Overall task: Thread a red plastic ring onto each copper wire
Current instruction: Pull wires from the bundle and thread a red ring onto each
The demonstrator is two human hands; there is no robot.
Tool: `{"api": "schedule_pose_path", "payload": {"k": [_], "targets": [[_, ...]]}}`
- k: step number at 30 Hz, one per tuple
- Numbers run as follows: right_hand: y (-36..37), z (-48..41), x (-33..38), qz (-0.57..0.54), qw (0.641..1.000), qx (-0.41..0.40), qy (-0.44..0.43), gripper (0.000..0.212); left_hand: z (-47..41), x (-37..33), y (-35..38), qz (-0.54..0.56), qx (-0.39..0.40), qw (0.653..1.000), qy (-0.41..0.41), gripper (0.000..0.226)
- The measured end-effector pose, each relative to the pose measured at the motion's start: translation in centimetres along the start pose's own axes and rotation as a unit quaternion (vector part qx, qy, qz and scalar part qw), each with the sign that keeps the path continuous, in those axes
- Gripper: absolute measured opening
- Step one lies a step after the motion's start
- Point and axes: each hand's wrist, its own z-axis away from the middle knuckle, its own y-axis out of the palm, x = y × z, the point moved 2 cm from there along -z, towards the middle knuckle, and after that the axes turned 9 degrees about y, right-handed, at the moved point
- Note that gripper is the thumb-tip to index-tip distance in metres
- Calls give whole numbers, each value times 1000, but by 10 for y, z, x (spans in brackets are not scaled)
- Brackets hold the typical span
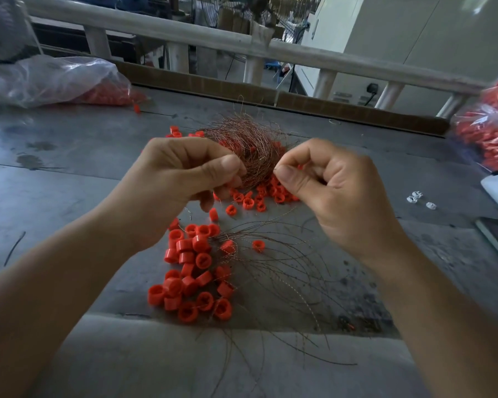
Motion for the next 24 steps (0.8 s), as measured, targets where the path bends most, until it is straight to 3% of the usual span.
{"api": "schedule_pose_path", "payload": {"k": [3,9,19,24], "targets": [[-4,0,1,-20,1000,8,6,17,1,-1,2,36,20,999,-17,11],[5,3,0,42,999,27,10,24,2,-4,3,0,-5,1000,-22,14],[-4,2,1,44,997,-59,-14,10,2,1,4,-46,-14,999,13,34],[-6,6,8,16,996,-71,-55,12,1,3,3,-54,-23,998,11,26]]}}
